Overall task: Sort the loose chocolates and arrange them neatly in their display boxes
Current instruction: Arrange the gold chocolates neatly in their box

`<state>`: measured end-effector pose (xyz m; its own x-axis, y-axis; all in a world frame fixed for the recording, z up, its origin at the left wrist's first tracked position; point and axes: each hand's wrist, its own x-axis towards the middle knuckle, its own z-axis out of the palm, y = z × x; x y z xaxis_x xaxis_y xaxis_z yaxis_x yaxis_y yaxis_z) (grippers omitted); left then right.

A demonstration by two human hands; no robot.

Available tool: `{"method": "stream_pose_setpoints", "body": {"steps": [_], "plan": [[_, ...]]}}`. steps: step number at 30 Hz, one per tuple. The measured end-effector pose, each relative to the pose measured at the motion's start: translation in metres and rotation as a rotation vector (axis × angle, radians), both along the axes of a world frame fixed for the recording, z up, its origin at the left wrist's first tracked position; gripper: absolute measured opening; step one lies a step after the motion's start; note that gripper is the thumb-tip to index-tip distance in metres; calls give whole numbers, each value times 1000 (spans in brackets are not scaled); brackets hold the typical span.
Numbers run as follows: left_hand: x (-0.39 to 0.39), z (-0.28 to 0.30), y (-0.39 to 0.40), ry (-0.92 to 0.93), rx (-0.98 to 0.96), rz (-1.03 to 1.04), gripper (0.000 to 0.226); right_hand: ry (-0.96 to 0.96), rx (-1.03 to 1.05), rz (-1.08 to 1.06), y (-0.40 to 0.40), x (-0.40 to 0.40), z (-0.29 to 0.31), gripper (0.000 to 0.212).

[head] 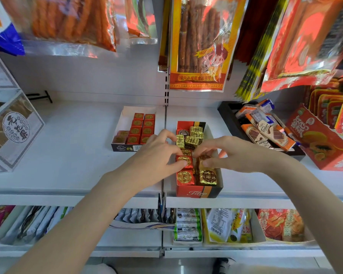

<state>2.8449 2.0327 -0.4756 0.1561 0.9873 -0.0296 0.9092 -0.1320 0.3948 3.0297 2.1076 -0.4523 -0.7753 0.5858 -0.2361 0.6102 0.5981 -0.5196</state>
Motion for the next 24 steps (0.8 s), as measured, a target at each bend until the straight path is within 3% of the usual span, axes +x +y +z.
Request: {"method": "stream_pose_setpoints", "body": {"steps": [3, 10, 19, 24], "plan": [[0, 0, 0, 0, -1, -2, 39, 43, -10, -11, -1, 2, 3, 23], [1, 0, 0, 6, -4, 0, 40, -11, 63, -13, -2, -3, -4, 42], [0, -1, 1, -2, -5, -6, 40, 82, 74, -81, 0, -4, -1, 39], [-2, -1, 1, -9, -7, -11, 39, 175, 378, -206, 9, -5, -2, 30]]}}
